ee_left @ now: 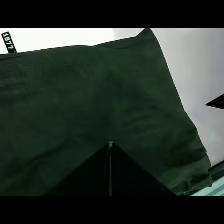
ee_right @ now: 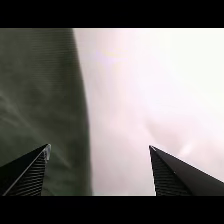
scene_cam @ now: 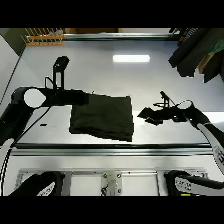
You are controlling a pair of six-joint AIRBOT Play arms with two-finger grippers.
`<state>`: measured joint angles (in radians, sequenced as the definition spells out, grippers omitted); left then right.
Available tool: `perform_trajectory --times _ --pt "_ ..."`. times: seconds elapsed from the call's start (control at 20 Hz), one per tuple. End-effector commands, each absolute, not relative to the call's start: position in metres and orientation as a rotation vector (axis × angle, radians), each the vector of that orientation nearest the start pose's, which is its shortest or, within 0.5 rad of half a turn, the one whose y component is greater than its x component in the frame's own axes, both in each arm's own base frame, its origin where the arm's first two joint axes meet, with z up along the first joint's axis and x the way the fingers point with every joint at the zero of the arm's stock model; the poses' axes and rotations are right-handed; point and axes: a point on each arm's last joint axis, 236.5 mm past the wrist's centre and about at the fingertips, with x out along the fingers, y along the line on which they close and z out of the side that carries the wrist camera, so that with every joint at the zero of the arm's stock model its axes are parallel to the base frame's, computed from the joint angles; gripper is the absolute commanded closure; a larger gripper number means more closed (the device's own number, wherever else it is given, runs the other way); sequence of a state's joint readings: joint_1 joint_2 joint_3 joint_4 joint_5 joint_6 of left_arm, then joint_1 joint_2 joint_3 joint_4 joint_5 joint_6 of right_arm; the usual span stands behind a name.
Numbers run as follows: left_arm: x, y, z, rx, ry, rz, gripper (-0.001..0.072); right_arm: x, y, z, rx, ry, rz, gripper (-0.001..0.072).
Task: Fold the clothes and pants, and hang the long-sleeved shirts on hangers.
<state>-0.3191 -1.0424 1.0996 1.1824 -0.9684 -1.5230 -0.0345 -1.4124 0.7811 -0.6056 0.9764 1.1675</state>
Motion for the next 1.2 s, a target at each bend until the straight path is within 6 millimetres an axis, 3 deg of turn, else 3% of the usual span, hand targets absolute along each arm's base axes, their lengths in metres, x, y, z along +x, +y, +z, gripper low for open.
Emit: perform_trajectory --times 0.0,0.15,0.35,0.4,0.5,0.55,0.6,0.7,0.8,0.9,1.05,1.15 --pt "0.347 -0.198 0.109 -0.171 0.945 -0.516 0.0693 0.352 0.196 -0.087 0.872 1.318 0.555 0.0002" --pt "0.348 -0.197 0.109 -0.184 0.948 -0.507 0.0693 0.347 0.238 -0.093 0.812 1.371 0.642 0.0002" --pt "0.348 -0.197 0.109 -0.195 0.951 -0.502 0.0693 0.347 0.286 -0.087 0.809 1.377 0.727 0.0011" --pt "0.348 -0.197 0.109 -0.198 0.953 -0.5 0.0693 0.35 0.291 -0.086 0.806 1.365 0.726 0.0135" --pt "0.347 -0.197 0.109 -0.2 0.956 -0.499 0.0693 0.358 0.292 -0.083 0.763 1.318 0.751 0.0638" --pt "0.346 -0.197 0.108 -0.199 0.96 -0.499 0.0693 0.363 0.289 -0.077 0.744 1.291 0.768 0.0686" --pt "0.345 -0.197 0.108 -0.198 0.964 -0.5 0.0693 0.372 0.279 -0.069 0.721 1.259 0.764 0.0687" --pt "0.343 -0.196 0.106 -0.195 0.975 -0.502 0.0693 0.402 0.228 -0.046 0.619 1.174 0.697 0.0687" --pt "0.343 -0.196 0.106 -0.195 0.975 -0.502 0.0693 0.432 0.141 -0.019 0.514 1.096 0.512 0.0687" --pt "0.343 -0.197 0.106 -0.196 0.976 -0.502 0.0693 0.447 0.033 0.013 0.433 1.009 0.267 0.0687" --pt "0.343 -0.198 0.106 -0.201 0.976 -0.504 0.0693 0.428 -0.118 0.06 0.416 0.869 -0.079 0.0687" --pt "0.343 -0.198 0.106 -0.201 0.976 -0.504 0.0693 0.397 -0.193 0.074 0.465 0.802 -0.255 0.0687"
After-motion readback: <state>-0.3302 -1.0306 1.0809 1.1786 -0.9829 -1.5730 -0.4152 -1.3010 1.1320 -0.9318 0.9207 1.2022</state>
